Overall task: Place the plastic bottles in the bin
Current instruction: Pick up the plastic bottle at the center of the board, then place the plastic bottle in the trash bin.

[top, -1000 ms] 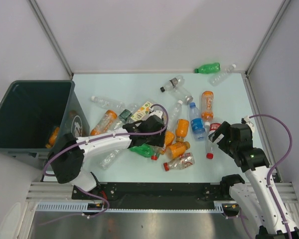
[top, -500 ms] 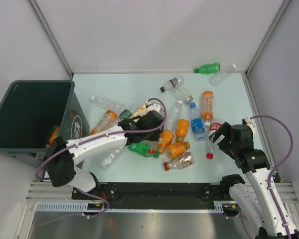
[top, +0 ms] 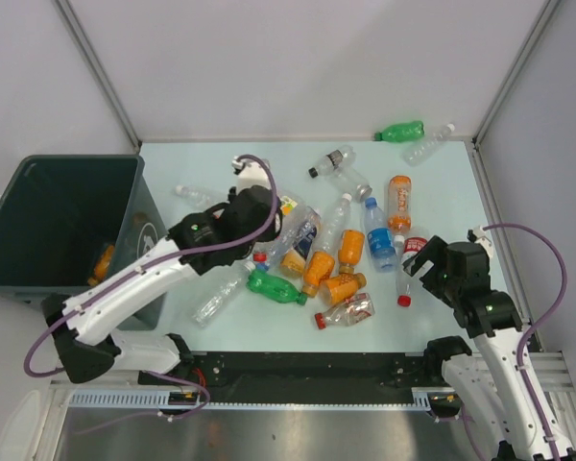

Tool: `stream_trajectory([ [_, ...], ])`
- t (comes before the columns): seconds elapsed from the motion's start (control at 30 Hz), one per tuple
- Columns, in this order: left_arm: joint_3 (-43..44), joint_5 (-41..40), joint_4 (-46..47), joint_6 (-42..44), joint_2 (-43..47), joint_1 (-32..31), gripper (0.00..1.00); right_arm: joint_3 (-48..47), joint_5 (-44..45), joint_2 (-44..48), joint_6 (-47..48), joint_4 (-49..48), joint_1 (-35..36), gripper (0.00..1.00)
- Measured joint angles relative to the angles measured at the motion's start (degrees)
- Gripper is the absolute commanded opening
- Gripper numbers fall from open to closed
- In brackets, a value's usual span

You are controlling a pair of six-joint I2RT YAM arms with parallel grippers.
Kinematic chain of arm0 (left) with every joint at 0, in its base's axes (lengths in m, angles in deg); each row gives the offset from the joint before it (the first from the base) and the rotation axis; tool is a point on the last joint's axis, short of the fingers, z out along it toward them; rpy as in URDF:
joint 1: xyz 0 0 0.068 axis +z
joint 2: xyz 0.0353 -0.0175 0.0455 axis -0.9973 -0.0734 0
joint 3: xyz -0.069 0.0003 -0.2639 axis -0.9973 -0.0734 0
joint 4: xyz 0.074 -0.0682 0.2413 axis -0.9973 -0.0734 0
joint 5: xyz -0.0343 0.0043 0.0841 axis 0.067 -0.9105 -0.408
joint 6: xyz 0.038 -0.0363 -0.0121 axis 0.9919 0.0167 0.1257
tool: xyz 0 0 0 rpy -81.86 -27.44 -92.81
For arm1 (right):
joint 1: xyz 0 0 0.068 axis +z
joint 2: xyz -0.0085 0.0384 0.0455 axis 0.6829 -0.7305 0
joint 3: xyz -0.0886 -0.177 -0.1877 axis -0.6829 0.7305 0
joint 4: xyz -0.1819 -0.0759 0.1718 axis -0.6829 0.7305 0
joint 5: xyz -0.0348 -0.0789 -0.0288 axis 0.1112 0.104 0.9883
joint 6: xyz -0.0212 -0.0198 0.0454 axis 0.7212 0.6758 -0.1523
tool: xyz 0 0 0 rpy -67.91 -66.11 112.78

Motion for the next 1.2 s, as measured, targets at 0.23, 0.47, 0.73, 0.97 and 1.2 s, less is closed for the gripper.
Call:
stream_trajectory([
  [0.23,8.2,-6.6,-7.5,2.6,7.0,6.0,0.41,0.1,-1.0,1.9,0.6,0.0,-0.1,1.00],
  [0.47,20.3,-13.4,-12.9,6.7,10.5,10.5,0.45,0.3,-3.1,1.9,2.1,-0.6,-1.3,0.99],
  [0.73,24.6,-16.4,-15.4,12.6,10.9,19.5,0.47,1.0,-6.1,1.9,4.0,-1.4,-5.2,0.99],
  [0.97,25.4,-16.5,-14.3,18.2,10.5,26.3,0.49,1.0,-7.8,1.6,5.0,-2.1,-6.8,0.99],
  [1.2,25.9,-15.2,-13.0,20.5,10.8,33.3,0.52,1.0,-8.2,1.3,5.0,-2.5,-7.1,0.99],
])
